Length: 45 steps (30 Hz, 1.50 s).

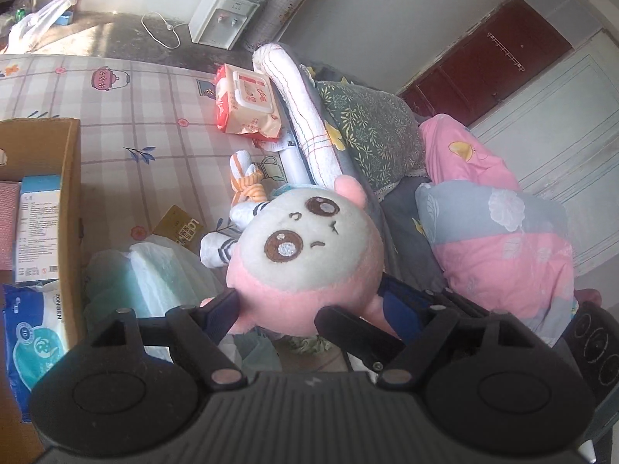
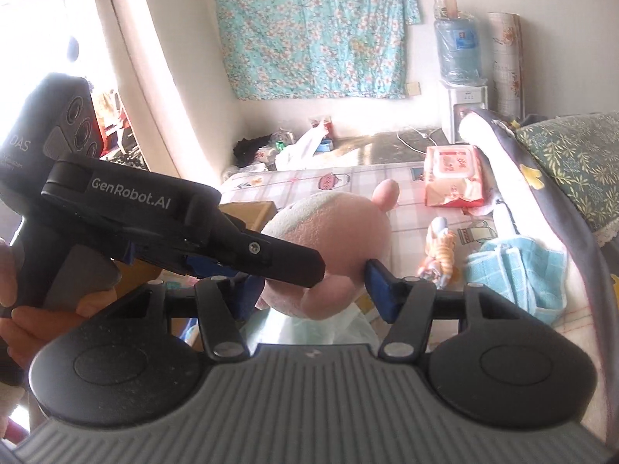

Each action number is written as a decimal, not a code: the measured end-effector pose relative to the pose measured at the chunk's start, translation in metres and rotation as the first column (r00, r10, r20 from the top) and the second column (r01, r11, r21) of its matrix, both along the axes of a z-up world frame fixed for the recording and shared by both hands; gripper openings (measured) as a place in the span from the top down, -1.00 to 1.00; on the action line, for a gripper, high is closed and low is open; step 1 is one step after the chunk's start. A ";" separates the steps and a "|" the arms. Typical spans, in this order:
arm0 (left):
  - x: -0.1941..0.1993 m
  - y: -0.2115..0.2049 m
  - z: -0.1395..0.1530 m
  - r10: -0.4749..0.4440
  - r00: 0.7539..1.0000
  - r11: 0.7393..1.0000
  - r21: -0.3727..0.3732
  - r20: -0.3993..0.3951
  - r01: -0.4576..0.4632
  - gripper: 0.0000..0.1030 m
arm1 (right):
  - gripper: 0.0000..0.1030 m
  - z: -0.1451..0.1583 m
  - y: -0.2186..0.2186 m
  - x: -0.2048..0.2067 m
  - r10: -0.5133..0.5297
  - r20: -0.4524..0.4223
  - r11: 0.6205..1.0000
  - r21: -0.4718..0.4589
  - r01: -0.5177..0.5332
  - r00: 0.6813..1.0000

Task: Organize soft objects
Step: 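Carry the pink plush toy with the left gripper into the box, then lower the plush toy into the box and open the left gripper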

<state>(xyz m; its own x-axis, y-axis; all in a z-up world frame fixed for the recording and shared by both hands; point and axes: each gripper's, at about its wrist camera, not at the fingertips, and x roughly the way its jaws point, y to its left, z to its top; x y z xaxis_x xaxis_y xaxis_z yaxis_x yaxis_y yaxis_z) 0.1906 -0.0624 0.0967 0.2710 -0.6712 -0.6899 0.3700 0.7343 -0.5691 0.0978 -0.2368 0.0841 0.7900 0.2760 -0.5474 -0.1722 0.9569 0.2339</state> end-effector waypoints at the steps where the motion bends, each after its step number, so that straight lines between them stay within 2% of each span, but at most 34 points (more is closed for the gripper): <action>1: -0.002 0.018 0.005 0.036 0.999 0.999 -0.005 0.013 -0.036 -0.59 | -0.10 0.006 0.018 0.004 0.041 0.012 0.999 0.002 -0.042 0.999; 6: -0.012 0.109 0.016 0.222 0.974 0.975 -0.021 0.039 -0.221 -0.59 | -0.10 0.017 0.096 0.026 0.222 0.022 0.975 -0.001 -0.222 0.975; 11: -0.023 0.186 0.004 0.382 0.924 0.924 0.003 0.024 -0.382 -0.59 | -0.10 0.012 0.172 0.052 0.379 -0.041 0.925 0.041 -0.377 0.925; 17: -0.014 0.233 -0.044 0.494 0.867 0.868 0.094 -0.065 -0.487 -0.58 | -0.10 -0.022 0.246 0.082 0.494 -0.173 0.869 0.058 -0.492 0.852; 19: -0.007 0.237 -0.065 0.500 0.861 0.863 0.132 -0.095 -0.487 -0.56 | -0.11 -0.040 0.264 0.093 0.506 -0.235 0.857 0.033 -0.514 0.830; 21: 0.005 0.241 -0.093 0.515 0.843 0.855 0.170 -0.157 -0.491 -0.49 | -0.11 -0.062 0.277 0.105 0.492 -0.301 0.853 -0.022 -0.522 0.817; 24: 0.014 0.241 -0.122 0.530 0.817 0.845 0.223 -0.227 -0.486 -0.47 | -0.10 -0.090 0.280 0.116 0.445 -0.385 0.847 -0.112 -0.520 0.809; 26: 0.015 0.242 -0.126 0.537 0.817 0.839 0.230 -0.210 -0.492 -0.47 | -0.10 -0.097 0.285 0.114 0.426 -0.393 0.841 -0.161 -0.517 0.815; 28: 0.015 0.246 -0.124 0.528 0.818 0.848 0.203 -0.228 -0.490 -0.47 | -0.10 -0.097 0.285 0.110 0.429 -0.381 0.833 -0.184 -0.522 0.819; 32: 0.014 0.250 -0.117 0.538 0.815 0.841 0.197 -0.214 -0.504 -0.49 | -0.11 -0.090 0.268 0.108 0.438 -0.373 0.837 -0.164 -0.522 0.818; 35: 0.019 0.253 -0.121 0.567 0.790 0.822 0.210 -0.231 -0.528 -0.50 | -0.12 -0.096 0.262 0.115 0.443 -0.384 0.844 -0.127 -0.521 0.810; 37: 0.023 0.253 -0.130 0.569 0.781 0.821 0.213 -0.256 -0.529 -0.50 | -0.12 -0.102 0.262 0.119 0.446 -0.394 0.844 -0.113 -0.524 0.804; 40: 0.026 0.249 -0.139 0.565 0.778 0.824 0.233 -0.274 -0.516 -0.51 | -0.12 -0.109 0.266 0.117 0.449 -0.403 0.836 -0.125 -0.534 0.797; 45: 0.023 0.251 -0.132 0.563 0.785 0.826 0.217 -0.260 -0.521 -0.51 | -0.12 -0.107 0.262 0.114 0.443 -0.385 0.842 -0.131 -0.523 0.810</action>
